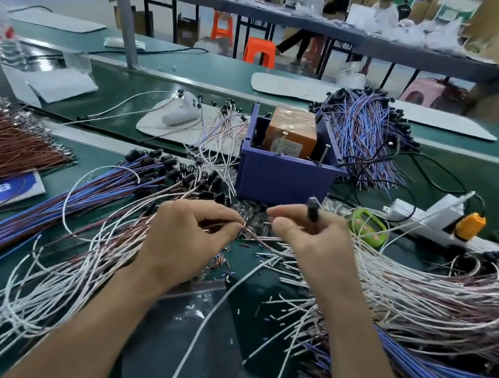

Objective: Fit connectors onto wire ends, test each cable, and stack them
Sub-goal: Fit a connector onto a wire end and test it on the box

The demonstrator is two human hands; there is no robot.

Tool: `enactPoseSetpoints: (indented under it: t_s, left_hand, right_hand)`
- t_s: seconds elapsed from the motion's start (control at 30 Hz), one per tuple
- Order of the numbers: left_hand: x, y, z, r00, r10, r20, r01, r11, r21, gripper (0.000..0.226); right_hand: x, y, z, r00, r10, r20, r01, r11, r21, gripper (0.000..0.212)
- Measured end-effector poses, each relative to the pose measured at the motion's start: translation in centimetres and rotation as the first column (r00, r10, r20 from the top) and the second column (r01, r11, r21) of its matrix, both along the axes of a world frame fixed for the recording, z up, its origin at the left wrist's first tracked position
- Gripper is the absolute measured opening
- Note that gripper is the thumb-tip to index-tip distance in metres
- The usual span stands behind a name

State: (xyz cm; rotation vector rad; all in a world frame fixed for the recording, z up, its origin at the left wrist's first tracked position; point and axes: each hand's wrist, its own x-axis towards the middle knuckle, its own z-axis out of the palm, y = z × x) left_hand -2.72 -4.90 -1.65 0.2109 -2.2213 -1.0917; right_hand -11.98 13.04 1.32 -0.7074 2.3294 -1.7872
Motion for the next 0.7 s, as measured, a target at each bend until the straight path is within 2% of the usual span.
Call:
enactPoseSetpoints:
  t_s: [0.1, 0.17, 0.27, 0.33, 0.43, 0.53, 0.6, 0.7]
  left_hand:
    - [0.1, 0.4, 0.2, 1.000, -0.013, -0.023, 0.014, 1.000, 0.024, 0.013]
    - [0.0, 0.4, 0.3, 1.000, -0.020, -0.006, 0.021, 0.998, 0.051, 0.022]
    - [-0.1, 0.2, 0.5, 0.999, -0.035, 0.036, 0.031, 0.993, 0.112, 0.025]
    - [-0.1, -0.3, 0.8, 1.000, 0.007, 0.022, -0.011, 0.977, 0.214, 0.023]
    - [0.2, -2.0, 1.1, 0.996, 0.087, 0.024, -0.090, 0.931, 0.355, 0.020]
    - [0.5, -2.2, 1.1, 0.988, -0.022, 0.155, -0.032, 0.940, 0.339, 0.014]
    - [0.5, -1.8, 0.7, 0.965, -0.092, 0.245, 0.020, 0.959, 0.282, 0.008]
    - [0.6, -1.6, 0.6, 0.924, -0.067, 0.376, 0.011, 0.989, 0.149, 0.002]
  right_hand:
    - [1.0, -0.9, -0.7, 0.982, 0.151, -0.113, -0.117, 0.959, 0.259, 0.015]
    - [1.0, -1.2, -0.9, 0.979, 0.154, -0.136, -0.108, 0.949, 0.295, 0.008]
    - [0.4, -0.8, -0.8, 0.994, 0.096, -0.057, -0.080, 0.970, 0.228, 0.006]
    - [-0.1, 0.0, -0.5, 0.999, 0.015, -0.045, -0.007, 0.986, 0.168, 0.013]
    - [-1.0, 1.3, 0.1, 0.990, -0.141, 0.030, 0.142, 0.989, -0.036, 0.023]
    - [-1.5, 1.7, 0.2, 0.971, -0.233, 0.058, 0.238, 0.965, -0.110, 0.013]
    - [-1.6, 1.8, 0.2, 0.962, -0.258, 0.084, 0.268, 0.955, -0.131, 0.015]
    - [-1.9, 2.2, 0.4, 0.944, -0.298, 0.143, 0.321, 0.930, -0.180, 0.020]
